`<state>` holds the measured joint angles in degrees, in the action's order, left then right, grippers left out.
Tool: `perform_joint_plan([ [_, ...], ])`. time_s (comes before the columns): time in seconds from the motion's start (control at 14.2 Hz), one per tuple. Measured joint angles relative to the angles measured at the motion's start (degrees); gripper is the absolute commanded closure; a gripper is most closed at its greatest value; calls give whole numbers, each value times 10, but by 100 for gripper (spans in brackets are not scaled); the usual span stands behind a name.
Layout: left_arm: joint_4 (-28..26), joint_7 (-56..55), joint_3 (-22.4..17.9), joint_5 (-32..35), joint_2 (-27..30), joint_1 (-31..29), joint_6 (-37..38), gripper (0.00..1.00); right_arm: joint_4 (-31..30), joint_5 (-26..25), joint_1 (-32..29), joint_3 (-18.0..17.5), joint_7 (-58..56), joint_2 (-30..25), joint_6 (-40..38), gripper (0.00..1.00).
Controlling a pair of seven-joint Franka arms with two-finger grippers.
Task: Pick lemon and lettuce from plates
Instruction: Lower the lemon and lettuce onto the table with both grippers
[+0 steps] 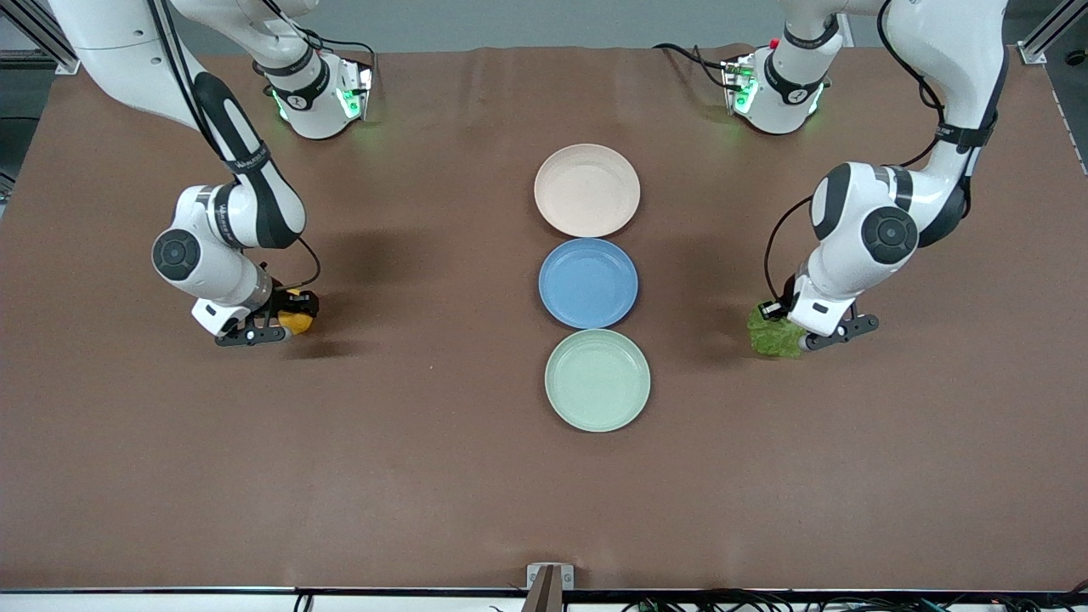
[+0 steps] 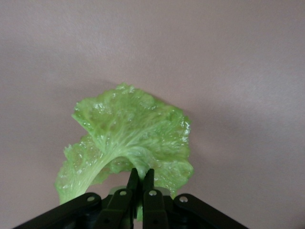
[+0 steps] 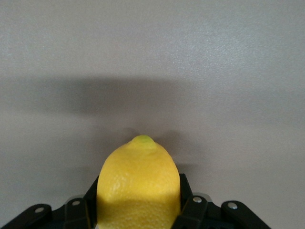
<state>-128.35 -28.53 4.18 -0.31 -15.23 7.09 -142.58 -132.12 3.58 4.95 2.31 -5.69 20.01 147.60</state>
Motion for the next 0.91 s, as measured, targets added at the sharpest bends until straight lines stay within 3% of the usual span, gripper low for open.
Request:
perform_joint_plan([
  [0.56, -47, 7, 1, 13, -28, 1, -95, 96, -8, 0, 0, -5, -1, 0, 11, 97],
  [0.63, -47, 7, 1, 13, -34, 1, -103, 78, -8, 0, 0, -7, -1, 0, 11, 97],
  [0.77, -45, 7, 1, 13, -39, 1, -113, 4, -8, 0, 0, -9, -1, 0, 11, 97],
  [0.91, -34, 7, 1, 13, -39, 1, -114, 0, -8, 1, 2, -11, -1, 0, 11, 97],
])
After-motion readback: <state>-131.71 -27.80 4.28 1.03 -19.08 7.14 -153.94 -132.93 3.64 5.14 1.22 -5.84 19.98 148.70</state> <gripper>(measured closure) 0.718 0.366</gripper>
